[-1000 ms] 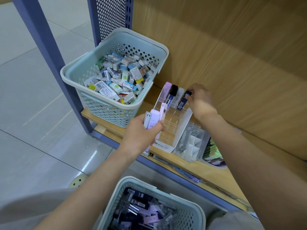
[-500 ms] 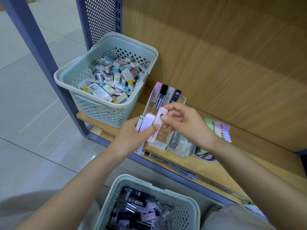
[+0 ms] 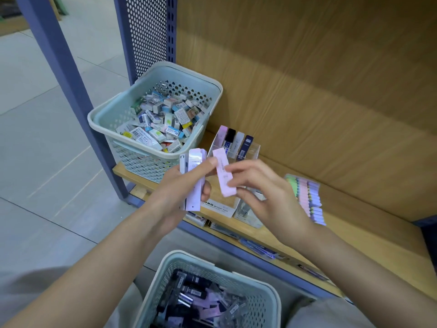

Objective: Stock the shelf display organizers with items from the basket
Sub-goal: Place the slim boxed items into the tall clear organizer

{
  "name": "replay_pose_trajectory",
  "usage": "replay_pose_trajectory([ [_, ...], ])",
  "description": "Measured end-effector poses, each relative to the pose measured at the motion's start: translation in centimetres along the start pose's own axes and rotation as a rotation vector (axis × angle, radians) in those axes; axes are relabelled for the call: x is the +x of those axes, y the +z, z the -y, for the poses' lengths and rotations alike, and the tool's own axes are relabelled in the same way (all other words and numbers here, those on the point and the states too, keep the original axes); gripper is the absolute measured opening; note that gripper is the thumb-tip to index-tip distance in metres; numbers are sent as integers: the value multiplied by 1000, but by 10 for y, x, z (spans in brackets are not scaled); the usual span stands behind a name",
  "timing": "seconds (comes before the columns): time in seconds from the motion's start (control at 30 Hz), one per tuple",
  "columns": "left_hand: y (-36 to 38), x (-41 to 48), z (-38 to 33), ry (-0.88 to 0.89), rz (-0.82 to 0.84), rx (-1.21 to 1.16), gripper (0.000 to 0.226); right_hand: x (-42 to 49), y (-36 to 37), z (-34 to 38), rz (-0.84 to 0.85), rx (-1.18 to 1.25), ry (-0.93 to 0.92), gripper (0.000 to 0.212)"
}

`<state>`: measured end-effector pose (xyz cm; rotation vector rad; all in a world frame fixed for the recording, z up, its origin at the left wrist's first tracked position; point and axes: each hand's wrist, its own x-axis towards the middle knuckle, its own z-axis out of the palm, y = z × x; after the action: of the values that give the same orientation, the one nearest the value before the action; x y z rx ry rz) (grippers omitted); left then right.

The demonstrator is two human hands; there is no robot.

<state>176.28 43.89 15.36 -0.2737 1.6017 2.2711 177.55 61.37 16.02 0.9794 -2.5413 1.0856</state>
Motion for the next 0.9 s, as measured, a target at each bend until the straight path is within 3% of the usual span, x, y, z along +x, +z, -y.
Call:
replay_pose_trajectory([
  [0.1, -1, -1, 0, -2, -68, 23, 6, -5, 5, 2, 51, -98, -36, 14],
  [0.17, -2, -2, -1, 27, -101, 62, 6, -7, 9, 9, 27, -17, 40, 30],
  [0.23, -4, -2, -4, 69, -130, 65, 3, -4, 9, 21, -31, 230, 262, 38],
  [0.33, -6, -2, -10, 113, -165, 64, 3, 6, 9, 31, -61, 600, 621, 29],
  [0.47, -6, -2, -18, 153, -181, 100, 9, 23, 9, 29, -72, 780, 834, 20],
  [0.67, -16, 11, -29, 210, -218, 223, 6, 51, 12, 10, -355, 653, 824, 10],
  [0.77, -22, 17, -27, 216, -218, 244, 6, 71, 6, -22, -528, 404, 748, 9],
  [0.9, -24, 23, -21, 192, -185, 264, 12, 96, 3, -64, -479, -12, 639, 18],
])
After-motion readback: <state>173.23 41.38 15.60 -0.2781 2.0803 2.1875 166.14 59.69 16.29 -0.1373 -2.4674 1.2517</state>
